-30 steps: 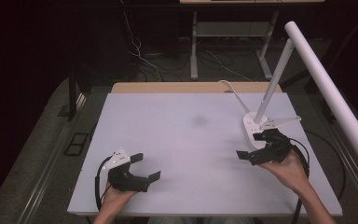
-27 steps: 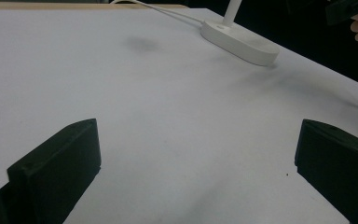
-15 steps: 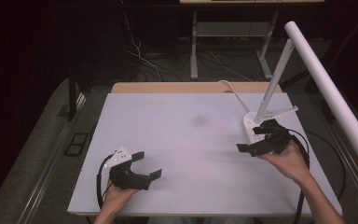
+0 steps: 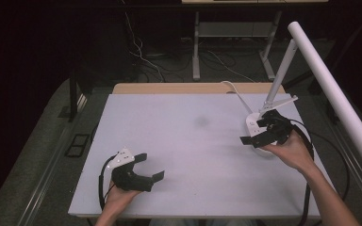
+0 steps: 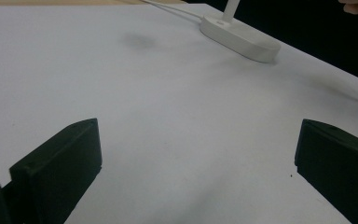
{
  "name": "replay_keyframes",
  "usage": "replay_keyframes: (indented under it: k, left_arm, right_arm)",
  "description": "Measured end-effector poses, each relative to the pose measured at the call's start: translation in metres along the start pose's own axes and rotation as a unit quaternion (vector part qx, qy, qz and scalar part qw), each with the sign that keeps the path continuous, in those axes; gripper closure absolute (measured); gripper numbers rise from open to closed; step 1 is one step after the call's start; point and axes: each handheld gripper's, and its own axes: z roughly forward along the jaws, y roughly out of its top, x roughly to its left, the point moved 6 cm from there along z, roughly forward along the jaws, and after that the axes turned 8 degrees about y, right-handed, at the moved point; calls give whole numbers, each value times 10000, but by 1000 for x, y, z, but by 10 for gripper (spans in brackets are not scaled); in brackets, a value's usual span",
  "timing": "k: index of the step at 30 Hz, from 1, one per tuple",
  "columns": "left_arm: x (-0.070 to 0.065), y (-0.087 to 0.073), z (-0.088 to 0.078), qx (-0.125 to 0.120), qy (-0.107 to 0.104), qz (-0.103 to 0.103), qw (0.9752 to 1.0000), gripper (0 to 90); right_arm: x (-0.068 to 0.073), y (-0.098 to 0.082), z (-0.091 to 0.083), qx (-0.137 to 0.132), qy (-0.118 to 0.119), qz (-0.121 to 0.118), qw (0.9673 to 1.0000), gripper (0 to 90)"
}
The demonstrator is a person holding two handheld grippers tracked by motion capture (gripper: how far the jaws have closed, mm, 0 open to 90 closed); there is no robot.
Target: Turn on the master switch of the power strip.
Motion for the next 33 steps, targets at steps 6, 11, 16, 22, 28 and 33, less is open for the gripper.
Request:
replay_keyframes:
  k: [6, 11, 16, 22, 28, 33]
  left_arm:
    - [0, 0, 0, 9, -7, 8, 10000, 0]
    - [0, 0, 0, 2, -8, 2, 10000, 0]
    - [0, 0, 0, 5, -14, -1, 10000, 0]
    - [0, 0, 0, 10, -15, 4, 10000, 0]
    - [0, 0, 0, -3, -19, -20, 10000, 0]
    - [1, 0, 0, -12, -17, -30, 10000, 0]
  right_arm:
    - [-9, 3, 2, 91, -40, 19, 9999, 1]
    - [-15, 6, 3, 148, -66, -15, 9999, 1]
    - [-20, 8, 5, 182, -74, -14, 9998, 1]
    - [-29, 12, 7, 329, -197, -27, 9993, 78]
    - [-35, 18, 8, 390, -340, -115, 9986, 259]
    - [-40, 21, 11, 488, -453, -110, 9977, 409]
